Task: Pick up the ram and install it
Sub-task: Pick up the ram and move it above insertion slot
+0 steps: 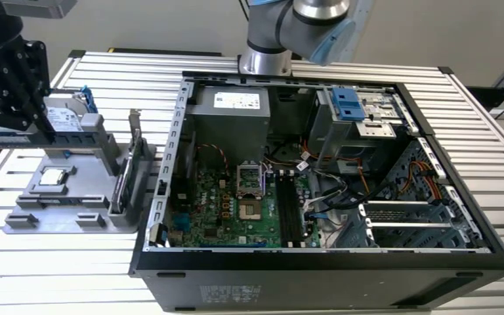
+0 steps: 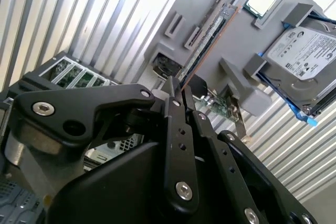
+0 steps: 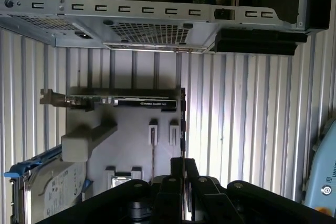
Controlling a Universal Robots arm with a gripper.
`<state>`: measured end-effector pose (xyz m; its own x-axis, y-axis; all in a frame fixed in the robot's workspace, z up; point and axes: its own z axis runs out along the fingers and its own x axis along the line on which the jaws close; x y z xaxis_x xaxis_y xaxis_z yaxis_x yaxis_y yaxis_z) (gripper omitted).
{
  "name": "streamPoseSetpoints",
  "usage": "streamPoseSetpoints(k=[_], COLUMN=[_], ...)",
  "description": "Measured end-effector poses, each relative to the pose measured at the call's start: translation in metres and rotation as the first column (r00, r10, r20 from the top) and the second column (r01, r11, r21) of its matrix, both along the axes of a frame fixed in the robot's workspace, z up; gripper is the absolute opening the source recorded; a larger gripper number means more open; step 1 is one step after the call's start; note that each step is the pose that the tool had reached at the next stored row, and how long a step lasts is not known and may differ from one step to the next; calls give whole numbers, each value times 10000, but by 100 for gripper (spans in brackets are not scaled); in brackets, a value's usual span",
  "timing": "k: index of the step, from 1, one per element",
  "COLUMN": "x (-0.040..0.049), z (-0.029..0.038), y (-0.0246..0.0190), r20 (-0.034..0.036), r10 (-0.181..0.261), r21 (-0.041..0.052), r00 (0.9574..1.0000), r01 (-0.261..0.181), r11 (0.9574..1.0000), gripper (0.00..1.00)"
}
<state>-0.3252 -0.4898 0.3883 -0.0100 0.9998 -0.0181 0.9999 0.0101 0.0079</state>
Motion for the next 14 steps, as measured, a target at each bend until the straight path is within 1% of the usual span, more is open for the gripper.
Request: streamPoseSetpoints(k=[14], x=[319], z=[21], y=[0], r20=[-97], r10=[0], r21=[-2], r00=[10000], r01=[0], r11=[10000], gripper=[0])
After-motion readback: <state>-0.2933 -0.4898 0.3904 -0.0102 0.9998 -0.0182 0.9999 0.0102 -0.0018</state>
